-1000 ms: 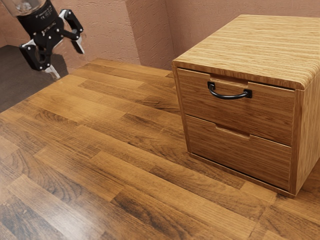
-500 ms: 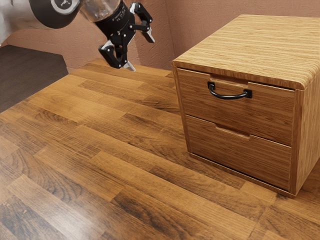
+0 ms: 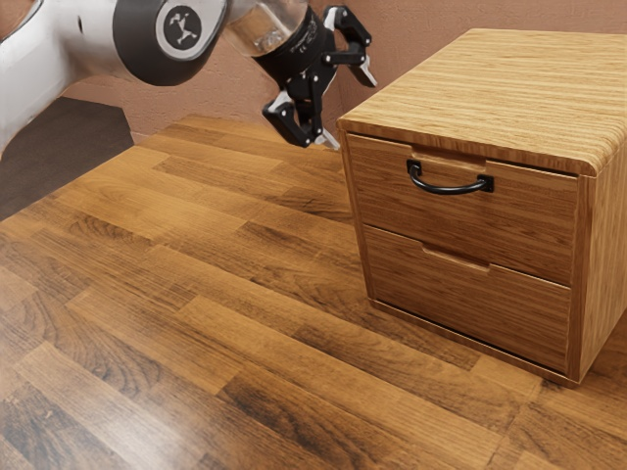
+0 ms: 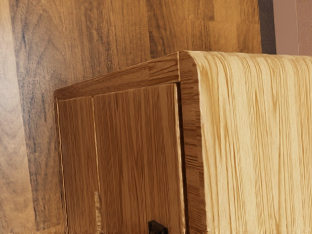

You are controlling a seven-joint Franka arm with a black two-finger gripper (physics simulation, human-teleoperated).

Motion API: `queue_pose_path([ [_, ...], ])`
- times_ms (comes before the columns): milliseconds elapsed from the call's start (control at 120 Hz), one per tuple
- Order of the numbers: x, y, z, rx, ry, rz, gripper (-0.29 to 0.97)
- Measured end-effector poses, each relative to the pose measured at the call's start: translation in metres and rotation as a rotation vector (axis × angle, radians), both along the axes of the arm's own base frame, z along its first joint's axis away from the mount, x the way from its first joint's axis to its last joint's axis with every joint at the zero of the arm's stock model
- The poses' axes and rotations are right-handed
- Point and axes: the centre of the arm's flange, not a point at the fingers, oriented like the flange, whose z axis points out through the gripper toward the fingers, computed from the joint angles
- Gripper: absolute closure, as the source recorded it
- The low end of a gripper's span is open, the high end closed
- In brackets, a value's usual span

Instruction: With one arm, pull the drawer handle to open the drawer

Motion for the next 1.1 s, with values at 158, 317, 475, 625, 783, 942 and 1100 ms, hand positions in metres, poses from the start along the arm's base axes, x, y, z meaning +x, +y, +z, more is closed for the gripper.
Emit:
queue_pose_path([
  [158,0.008,-0.013,-0.027,-0.011,0.019,0.001,0.06],
  [317,0.01,-0.02,-0.035,-0.022,0.015,0.007,0.07],
  [475,0.0,-0.049,-0.028,-0.026,-0.002,-0.022,0.08],
  [625,0.015,-0.054,-0.063,-0.023,0.052,-0.002,0.09],
  [783,0.021,-0.056,-0.078,-0.027,0.074,0.015,0.11],
  [942,0.02,-0.057,-0.076,-0.034,0.071,0.025,0.12],
  [1100,0.014,-0.061,-0.083,-0.036,0.09,0.029,0.13],
])
